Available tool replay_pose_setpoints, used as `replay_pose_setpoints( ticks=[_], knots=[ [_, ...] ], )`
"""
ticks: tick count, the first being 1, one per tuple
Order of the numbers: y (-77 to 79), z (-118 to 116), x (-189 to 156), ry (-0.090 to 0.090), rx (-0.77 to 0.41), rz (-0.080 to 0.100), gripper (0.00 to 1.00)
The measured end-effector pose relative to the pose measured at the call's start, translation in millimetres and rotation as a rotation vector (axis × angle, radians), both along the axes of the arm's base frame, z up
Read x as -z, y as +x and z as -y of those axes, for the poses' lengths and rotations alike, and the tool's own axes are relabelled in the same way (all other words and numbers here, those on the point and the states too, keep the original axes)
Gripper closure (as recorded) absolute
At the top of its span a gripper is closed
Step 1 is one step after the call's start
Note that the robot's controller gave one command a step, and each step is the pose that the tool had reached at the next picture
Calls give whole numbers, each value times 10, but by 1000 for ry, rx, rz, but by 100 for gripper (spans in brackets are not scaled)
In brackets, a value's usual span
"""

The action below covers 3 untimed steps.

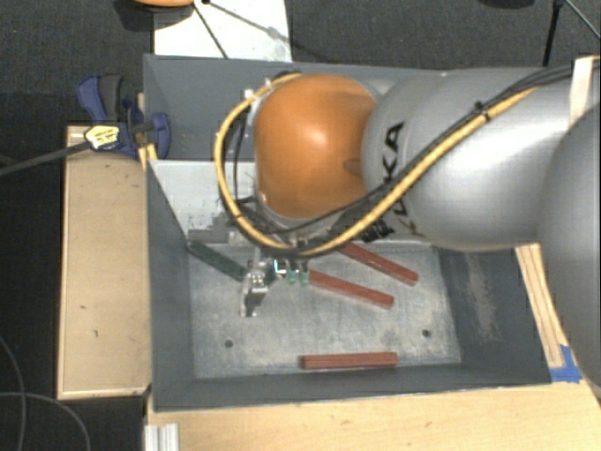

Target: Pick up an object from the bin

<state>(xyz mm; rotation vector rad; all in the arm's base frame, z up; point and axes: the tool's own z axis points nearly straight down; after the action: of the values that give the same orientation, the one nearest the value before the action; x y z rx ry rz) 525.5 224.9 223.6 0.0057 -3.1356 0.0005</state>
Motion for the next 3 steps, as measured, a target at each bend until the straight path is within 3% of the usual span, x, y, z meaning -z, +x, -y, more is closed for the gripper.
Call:
replay_pose_setpoints(
  ticks=[1, 2, 3],
  knots=[
    [21, 14, -47, 2, 6, 8, 0],
    [206, 460, 614, 4, 25, 12, 0],
    [349, 991, 1497, 2, -67, 11, 0]
  ],
)
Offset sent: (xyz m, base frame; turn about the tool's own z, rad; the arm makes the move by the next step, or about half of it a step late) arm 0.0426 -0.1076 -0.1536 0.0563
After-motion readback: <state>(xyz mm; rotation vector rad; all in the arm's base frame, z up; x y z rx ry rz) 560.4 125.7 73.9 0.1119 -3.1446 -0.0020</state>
